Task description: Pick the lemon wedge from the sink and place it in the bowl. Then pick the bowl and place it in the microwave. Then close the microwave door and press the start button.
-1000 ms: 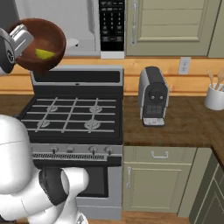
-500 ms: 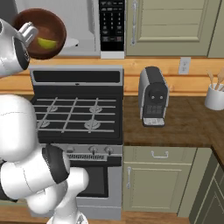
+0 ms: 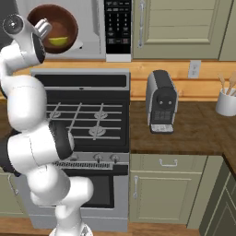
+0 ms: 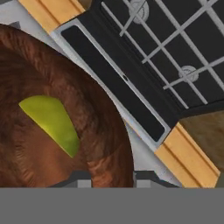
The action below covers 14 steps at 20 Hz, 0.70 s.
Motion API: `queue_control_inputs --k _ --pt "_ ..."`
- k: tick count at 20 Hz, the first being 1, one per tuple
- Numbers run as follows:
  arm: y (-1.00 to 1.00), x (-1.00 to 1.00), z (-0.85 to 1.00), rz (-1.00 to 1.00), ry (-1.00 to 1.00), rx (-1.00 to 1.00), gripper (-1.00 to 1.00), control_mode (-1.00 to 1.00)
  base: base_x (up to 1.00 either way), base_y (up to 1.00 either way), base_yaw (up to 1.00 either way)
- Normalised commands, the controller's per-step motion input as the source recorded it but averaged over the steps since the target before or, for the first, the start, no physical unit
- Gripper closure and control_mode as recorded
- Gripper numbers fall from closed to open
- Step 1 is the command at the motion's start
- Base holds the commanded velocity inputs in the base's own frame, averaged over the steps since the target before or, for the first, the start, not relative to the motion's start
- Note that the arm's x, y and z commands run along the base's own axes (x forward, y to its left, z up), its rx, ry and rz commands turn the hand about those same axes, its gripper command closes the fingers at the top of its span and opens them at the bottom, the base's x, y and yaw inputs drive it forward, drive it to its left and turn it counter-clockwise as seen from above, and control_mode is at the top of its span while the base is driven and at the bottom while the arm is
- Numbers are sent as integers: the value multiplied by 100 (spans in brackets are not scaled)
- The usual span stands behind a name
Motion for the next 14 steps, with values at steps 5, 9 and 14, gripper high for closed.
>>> queue_control_inputs --k 5,9,14 --pt "9 96 14 0 0 -19 100 -100 0 0 0" --pt "1 75 0 1 0 -19 100 -100 0 0 0" --pt "0 28 0 8 2 -17 100 -100 0 0 0"
